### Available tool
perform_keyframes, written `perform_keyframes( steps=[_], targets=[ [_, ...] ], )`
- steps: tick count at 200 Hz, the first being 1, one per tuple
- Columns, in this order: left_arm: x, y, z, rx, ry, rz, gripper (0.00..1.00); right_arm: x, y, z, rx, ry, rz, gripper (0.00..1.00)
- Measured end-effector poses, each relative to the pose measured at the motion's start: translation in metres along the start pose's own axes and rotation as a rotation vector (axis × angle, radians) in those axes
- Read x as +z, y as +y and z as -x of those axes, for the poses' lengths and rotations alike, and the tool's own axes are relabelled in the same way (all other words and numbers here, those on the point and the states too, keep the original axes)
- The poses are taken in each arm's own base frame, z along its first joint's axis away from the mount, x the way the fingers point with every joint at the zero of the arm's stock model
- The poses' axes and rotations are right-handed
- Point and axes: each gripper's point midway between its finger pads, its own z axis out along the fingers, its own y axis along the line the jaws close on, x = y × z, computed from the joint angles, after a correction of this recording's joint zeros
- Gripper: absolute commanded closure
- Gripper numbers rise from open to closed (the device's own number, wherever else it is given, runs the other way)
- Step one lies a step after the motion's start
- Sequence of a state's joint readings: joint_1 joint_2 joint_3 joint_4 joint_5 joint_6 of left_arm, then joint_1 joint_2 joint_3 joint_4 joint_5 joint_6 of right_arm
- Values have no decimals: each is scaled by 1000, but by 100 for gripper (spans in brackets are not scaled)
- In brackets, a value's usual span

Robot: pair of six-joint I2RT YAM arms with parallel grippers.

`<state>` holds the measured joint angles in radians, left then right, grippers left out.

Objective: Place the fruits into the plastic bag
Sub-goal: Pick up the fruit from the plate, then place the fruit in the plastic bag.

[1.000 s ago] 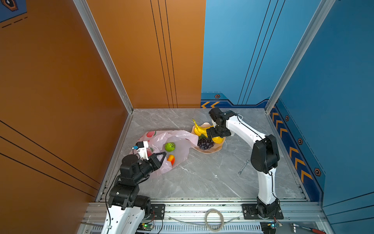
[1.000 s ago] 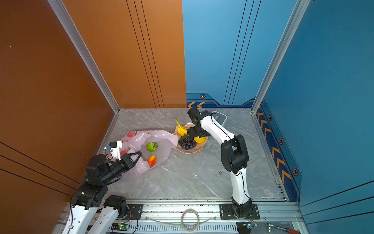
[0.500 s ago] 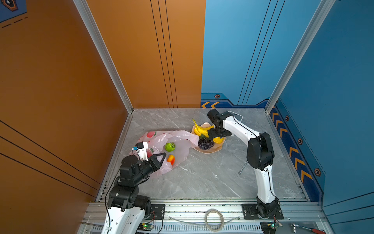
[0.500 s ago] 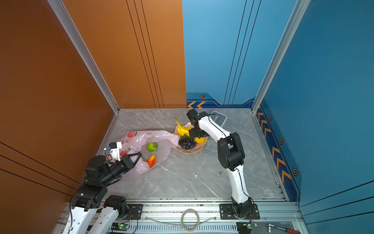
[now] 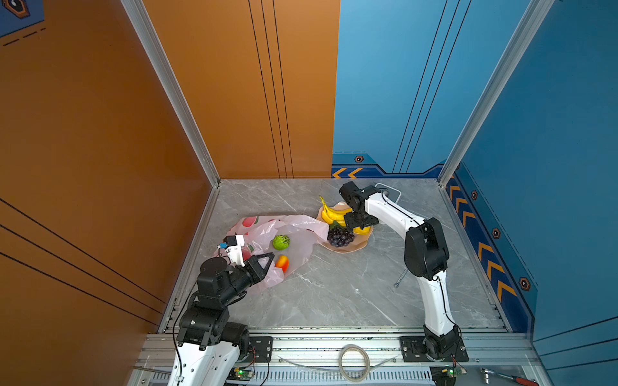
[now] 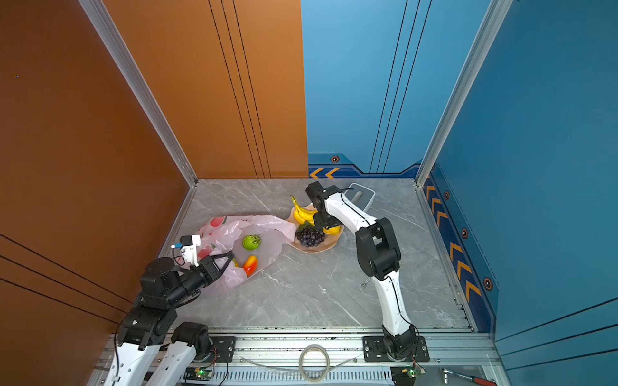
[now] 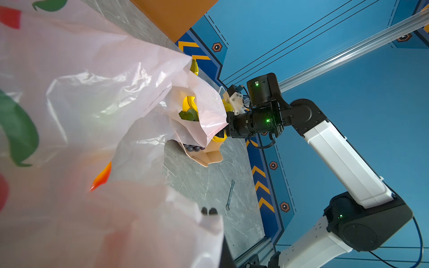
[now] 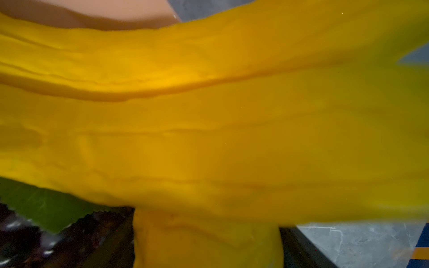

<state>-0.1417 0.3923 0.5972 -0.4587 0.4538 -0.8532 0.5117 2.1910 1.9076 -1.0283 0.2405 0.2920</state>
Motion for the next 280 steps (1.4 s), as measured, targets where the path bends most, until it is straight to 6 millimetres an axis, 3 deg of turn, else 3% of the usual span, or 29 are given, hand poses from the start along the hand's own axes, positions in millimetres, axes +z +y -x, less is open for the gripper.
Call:
perform_keyframes(
  steps=[52, 128, 242, 280],
  targets=[
    [0, 1, -1, -2, 2, 2, 100, -1, 3, -1, -10, -4, -5, 32],
    [0, 1, -1, -2, 2, 2, 100, -15, 3, 3, -13, -39, -10, 33],
    [0, 1, 1, -5, -3, 4, 100, -108, 5, 14, 67, -197, 166, 33],
    [1, -2, 2, -26, -3, -10, 100, -154, 9, 10, 112, -252, 306, 33]
  ],
)
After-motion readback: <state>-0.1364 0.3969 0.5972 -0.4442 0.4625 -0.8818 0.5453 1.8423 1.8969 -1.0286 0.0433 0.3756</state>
